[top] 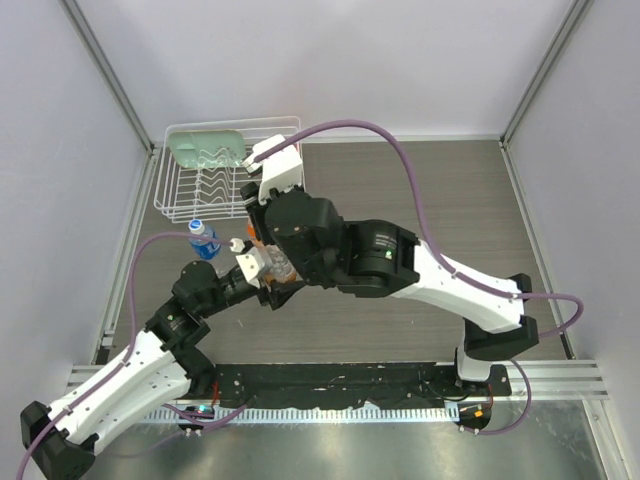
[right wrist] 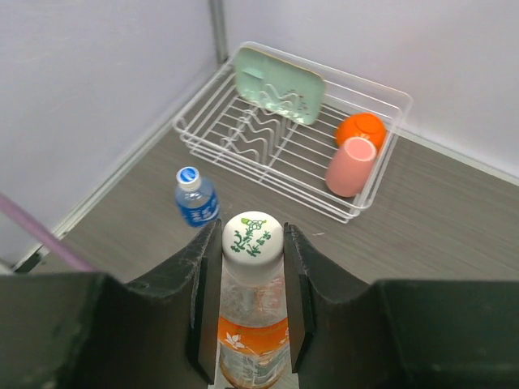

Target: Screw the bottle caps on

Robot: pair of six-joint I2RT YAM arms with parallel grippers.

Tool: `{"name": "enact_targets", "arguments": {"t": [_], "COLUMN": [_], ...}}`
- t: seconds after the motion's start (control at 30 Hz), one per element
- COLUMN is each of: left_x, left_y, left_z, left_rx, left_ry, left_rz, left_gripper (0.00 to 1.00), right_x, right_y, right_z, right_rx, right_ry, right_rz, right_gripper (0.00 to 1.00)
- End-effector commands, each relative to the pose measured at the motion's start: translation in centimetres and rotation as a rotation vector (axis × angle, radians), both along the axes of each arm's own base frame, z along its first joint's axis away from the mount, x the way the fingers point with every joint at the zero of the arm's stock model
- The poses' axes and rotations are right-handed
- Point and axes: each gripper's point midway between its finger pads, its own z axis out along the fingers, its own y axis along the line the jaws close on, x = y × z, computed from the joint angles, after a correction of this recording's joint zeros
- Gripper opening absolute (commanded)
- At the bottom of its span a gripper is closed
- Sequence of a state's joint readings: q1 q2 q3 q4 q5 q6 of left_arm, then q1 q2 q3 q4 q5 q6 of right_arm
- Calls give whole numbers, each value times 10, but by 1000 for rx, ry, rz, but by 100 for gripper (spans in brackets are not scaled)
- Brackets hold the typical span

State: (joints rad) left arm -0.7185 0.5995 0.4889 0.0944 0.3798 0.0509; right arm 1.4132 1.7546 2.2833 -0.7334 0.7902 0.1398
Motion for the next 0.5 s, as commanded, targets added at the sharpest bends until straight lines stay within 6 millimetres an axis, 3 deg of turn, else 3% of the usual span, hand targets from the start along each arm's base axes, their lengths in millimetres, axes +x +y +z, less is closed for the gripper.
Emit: {"name": "enact_targets", "arguments": {"t": [0.0, 0.13, 0.33, 0.37, 0.4, 0.47], "left_x": [4, 14, 21, 22, 22, 22], "left_y": [-2, 2, 3, 3, 2, 3], "left_z": [27, 23, 20, 19, 19, 18], "left_rx": [-38, -51, -38, -36, -35, -32], "left_ry": [-122, -76, -80, -81, -80, -77], "left_rz": [3, 69, 97, 97, 96, 97], "left_gripper": [0, 0, 0, 0, 0, 0], "right_x": [7, -1, -1, -1, -2, -2], "right_y": [4, 9, 31, 33, 37, 43], "right_z": [-43, -36, -28, -27, -27, -24], "right_rx": [-108, -139, -72, -60, -50, -29], "right_ry": [-1, -119, -134, -133, -131, -126], "right_rz": [-189, -290, -323, -321, -314, -291], "right_gripper": [1, 1, 2, 6, 22, 34]}}
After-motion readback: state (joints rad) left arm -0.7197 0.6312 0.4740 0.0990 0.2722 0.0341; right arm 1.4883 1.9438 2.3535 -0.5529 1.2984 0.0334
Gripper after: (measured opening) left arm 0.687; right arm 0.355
